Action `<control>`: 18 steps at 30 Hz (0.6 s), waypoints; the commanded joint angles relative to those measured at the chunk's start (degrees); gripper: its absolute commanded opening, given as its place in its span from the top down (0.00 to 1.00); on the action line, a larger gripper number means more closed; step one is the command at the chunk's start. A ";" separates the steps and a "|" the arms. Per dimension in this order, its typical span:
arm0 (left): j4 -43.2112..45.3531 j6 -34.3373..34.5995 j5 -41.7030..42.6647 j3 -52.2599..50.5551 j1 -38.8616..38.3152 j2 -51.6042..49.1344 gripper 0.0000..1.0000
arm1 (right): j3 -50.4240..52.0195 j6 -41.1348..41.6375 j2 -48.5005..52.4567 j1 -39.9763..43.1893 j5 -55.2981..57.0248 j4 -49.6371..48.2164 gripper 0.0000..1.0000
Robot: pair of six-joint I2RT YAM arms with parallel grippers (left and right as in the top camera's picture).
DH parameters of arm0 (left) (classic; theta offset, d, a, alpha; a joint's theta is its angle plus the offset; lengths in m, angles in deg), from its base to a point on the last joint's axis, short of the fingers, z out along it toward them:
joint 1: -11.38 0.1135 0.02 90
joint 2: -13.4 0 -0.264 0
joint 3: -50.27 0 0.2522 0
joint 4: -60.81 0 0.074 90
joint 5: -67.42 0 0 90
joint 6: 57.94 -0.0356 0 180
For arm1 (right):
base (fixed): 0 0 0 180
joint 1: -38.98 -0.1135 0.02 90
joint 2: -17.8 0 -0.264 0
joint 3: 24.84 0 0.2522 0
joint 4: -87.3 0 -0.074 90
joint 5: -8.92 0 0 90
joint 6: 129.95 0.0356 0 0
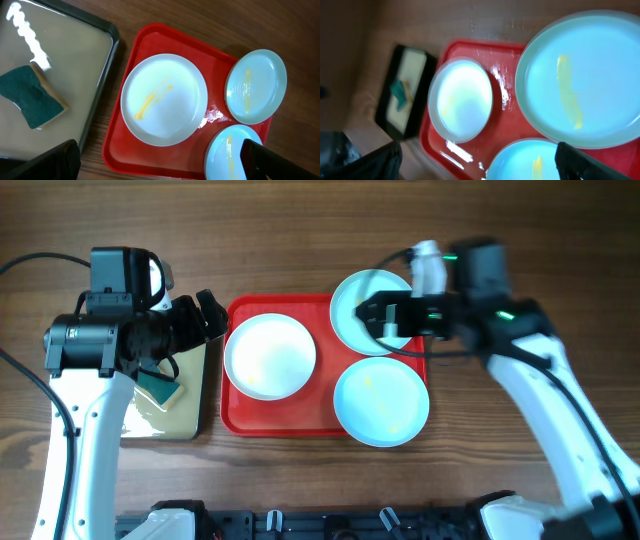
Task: Clean dirty plates on tray and stack at the side
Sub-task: 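Move right gripper to the white plate rim and grip it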
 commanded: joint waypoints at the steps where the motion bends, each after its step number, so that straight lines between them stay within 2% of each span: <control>1: 0.46 -0.44 -3.56 1.22 -0.20 -0.48 0.00 | -10.47 3.80 9.18 -8.83 12.24 4.96 0.07; 3: 1.11 1.42 -9.05 1.20 -0.20 -0.83 0.00 | -14.88 4.46 15.15 -12.50 15.63 7.06 0.08; 4: 1.33 5.03 -13.16 1.20 -0.20 -1.16 0.00 | -15.45 6.25 17.75 -14.03 17.46 6.51 0.04; 5: 1.36 9.40 -16.65 1.20 0.04 -1.88 0.00 | -15.43 10.34 20.94 -15.67 20.87 5.25 0.00; 6: 1.51 10.51 -17.46 1.20 0.31 -2.78 0.00 | -15.43 14.29 23.87 -16.65 23.12 4.24 0.00; 9: 1.86 10.47 -17.59 1.20 1.11 -5.79 0.00 | -15.43 15.58 30.47 -17.77 23.71 2.23 0.09; 10: 1.95 10.47 -17.59 1.20 1.42 -6.99 0.00 | -15.37 15.43 32.04 -17.90 23.76 2.10 0.13; 15: 3.45 10.45 -17.59 1.20 1.77 -10.69 0.02 | -15.19 17.49 36.87 -17.92 22.82 1.07 0.66; 16: 3.76 10.29 -17.62 1.20 1.77 -10.97 0.02 | -14.75 19.23 37.18 -17.97 21.94 0.76 0.73; 18: 4.02 10.05 -17.59 1.20 1.77 -11.47 0.00 | -13.20 21.99 37.97 -18.32 20.61 -0.28 0.76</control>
